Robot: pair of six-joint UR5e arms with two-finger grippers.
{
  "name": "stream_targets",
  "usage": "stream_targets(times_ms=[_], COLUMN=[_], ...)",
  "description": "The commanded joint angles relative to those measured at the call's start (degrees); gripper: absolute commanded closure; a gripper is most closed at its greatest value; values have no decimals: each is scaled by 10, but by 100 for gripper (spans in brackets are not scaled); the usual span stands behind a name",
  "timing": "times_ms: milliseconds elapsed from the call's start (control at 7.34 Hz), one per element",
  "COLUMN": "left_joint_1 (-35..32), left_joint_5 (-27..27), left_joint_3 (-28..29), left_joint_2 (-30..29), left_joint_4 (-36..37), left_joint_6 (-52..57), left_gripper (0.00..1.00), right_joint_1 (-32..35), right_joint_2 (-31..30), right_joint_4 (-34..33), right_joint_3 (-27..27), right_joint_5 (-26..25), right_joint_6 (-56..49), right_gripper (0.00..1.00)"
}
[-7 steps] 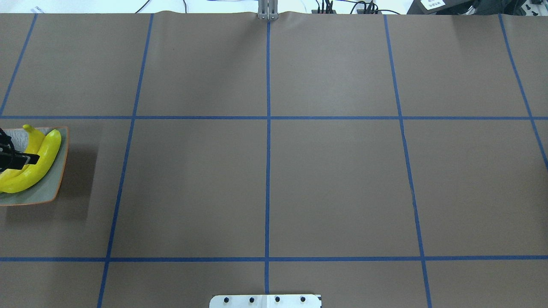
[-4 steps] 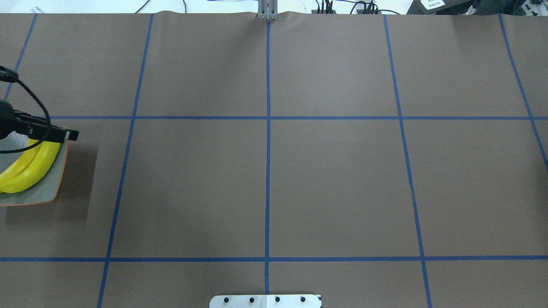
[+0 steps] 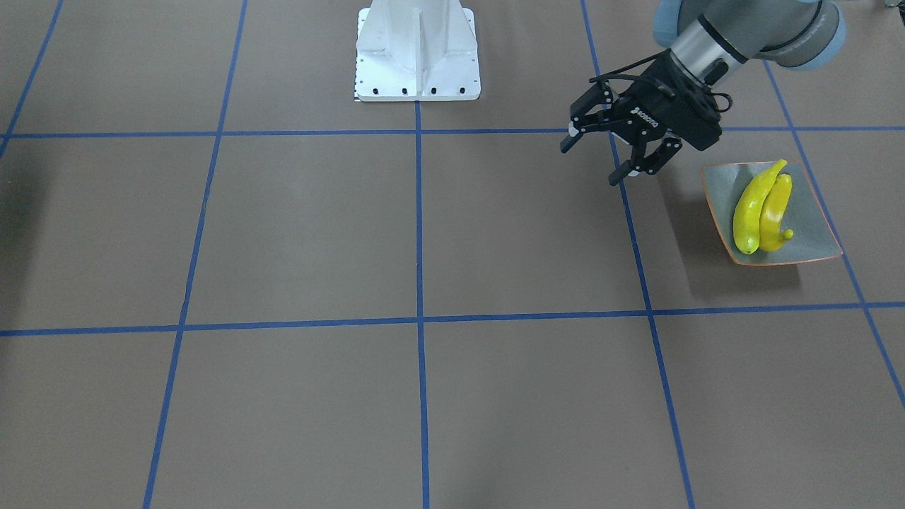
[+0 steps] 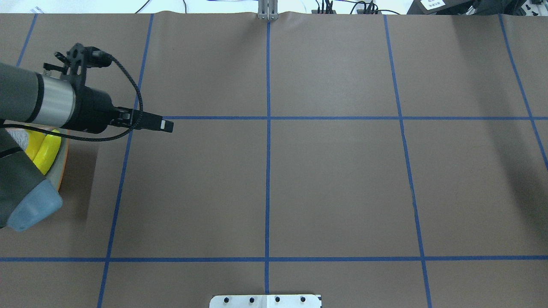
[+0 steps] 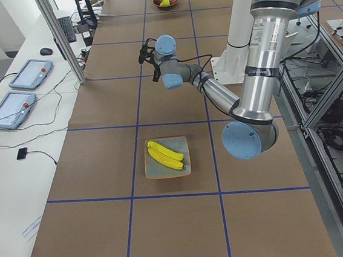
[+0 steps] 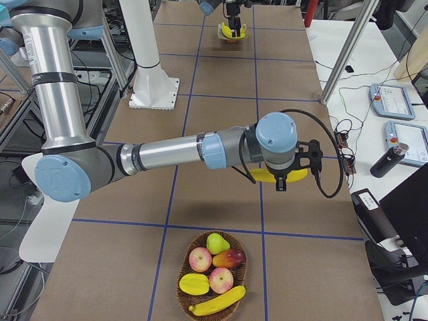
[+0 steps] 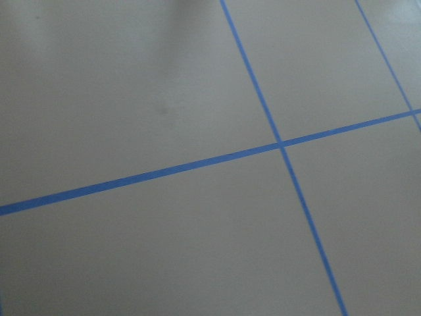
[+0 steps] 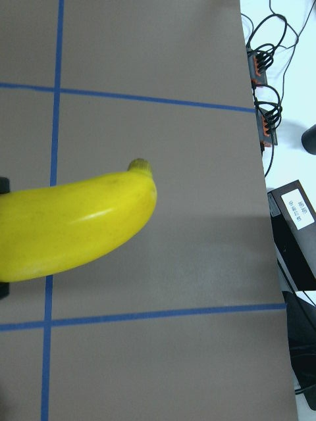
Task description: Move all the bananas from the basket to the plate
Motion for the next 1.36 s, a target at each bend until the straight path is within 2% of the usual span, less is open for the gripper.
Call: stream_targets(times_ms=[0,136,272,545,681,953,1225], left_joint_1=[49,72,92,101,111,122,128], left_joint_5=[37,67,93,97,97,97,97], left_joint_3=[35,48,50,51,52,53,53], left_joint_2=[-91,-121,-132,-154,-171,-194,-201], left_joint_4=[0,-1,-3,-5,-5,-7,-8], left_joint_6=[-51,-75,-78,-98,-100,-112,-119], left_gripper=[0,0,0,0,0,0,0], right_joint_1=[-60,-95,-122,-198,-245,-325,-428], right_joint_2=[7,19,36,56,58,100,141], right_joint_4=[1,18,70,190,228,237,235], right_joint_3=[73,97,97,102,115,138,148], right_joint_5=[-2,-5,-12,-76,-119,-193,-304], right_joint_6=[149,219,315,506,582,688,743], right_gripper=[100,100,100,100,100,100,100])
